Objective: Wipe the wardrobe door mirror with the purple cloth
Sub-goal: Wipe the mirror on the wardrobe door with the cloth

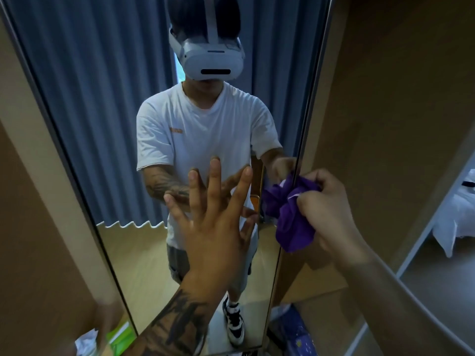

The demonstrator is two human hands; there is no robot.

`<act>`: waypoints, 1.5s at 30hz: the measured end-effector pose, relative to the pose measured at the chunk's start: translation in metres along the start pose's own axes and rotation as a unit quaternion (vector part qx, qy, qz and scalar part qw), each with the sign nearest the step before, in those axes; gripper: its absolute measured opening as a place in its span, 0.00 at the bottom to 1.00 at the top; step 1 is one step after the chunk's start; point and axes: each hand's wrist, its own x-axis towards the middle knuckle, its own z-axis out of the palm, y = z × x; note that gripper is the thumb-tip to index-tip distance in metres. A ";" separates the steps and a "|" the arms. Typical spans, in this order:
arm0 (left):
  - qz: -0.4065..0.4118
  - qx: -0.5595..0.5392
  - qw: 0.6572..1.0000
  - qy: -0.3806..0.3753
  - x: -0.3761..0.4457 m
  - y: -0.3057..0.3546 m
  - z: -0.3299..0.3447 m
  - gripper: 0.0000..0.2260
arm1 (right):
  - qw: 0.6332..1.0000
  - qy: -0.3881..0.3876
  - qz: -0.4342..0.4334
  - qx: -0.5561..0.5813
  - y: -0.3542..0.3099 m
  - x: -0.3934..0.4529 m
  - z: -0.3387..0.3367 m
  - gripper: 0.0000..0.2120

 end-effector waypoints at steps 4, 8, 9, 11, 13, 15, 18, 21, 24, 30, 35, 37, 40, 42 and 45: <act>0.004 0.005 1.000 0.008 -0.001 -0.001 0.002 0.37 | 0.996 0.037 -0.082 0.010 -0.036 0.013 -0.006 0.18; 0.015 0.004 1.000 -0.002 -0.001 -0.006 0.002 0.37 | 0.997 0.036 -0.056 -0.026 -0.006 0.000 -0.001 0.15; 0.016 0.002 1.000 -0.005 -0.001 -0.007 0.002 0.37 | 0.999 0.011 -0.024 -0.042 0.005 -0.004 0.000 0.15; 0.016 0.000 1.000 -0.006 -0.001 -0.007 0.002 0.38 | 0.997 -0.033 0.022 -0.067 0.011 -0.006 -0.003 0.16; 0.015 -0.002 1.000 -0.004 -0.001 -0.006 0.002 0.37 | 0.998 -0.035 0.015 -0.044 -0.006 -0.001 -0.009 0.18; 0.014 -0.005 1.000 0.000 -0.001 -0.006 0.002 0.36 | 1.000 -0.018 -0.022 0.010 -0.028 0.004 -0.014 0.19; 0.017 -0.007 1.000 0.003 -0.002 -0.007 0.002 0.36 | 0.999 -0.008 -0.047 0.016 -0.029 0.001 -0.010 0.18; 0.018 -0.004 1.000 -0.001 -0.002 -0.008 0.005 0.37 | 0.998 -0.035 0.016 -0.053 0.005 -0.009 -0.005 0.17; 0.014 0.003 1.000 0.001 -0.001 -0.007 0.006 0.37 | 0.995 -0.048 0.029 -0.078 0.006 -0.004 -0.009 0.18; 0.013 -0.013 1.000 0.010 -0.001 -0.005 0.004 0.37 | 0.997 0.021 -0.076 -0.029 -0.025 0.002 -0.008 0.17; 0.018 -0.010 1.000 0.000 -0.001 -0.007 0.004 0.36 | 0.998 -0.032 0.002 -0.054 0.005 -0.012 -0.005 0.17; 0.017 -0.018 1.000 0.008 -0.001 -0.006 0.004 0.36 | 0.999 -0.007 -0.026 -0.023 -0.013 -0.003 -0.008 0.17; 0.016 -0.018 1.000 0.016 -0.001 -0.005 0.004 0.38 | 0.996 0.021 -0.076 0.041 -0.034 0.008 -0.010 0.18; 0.018 -0.011 1.000 0.014 -0.001 -0.007 0.005 0.37 | 0.997 0.020 -0.071 0.019 -0.020 0.004 -0.006 0.16; 0.023 0.004 1.000 0.006 -0.001 -0.007 0.005 0.36 | 0.998 -0.024 -0.011 -0.055 0.013 -0.009 -0.003 0.17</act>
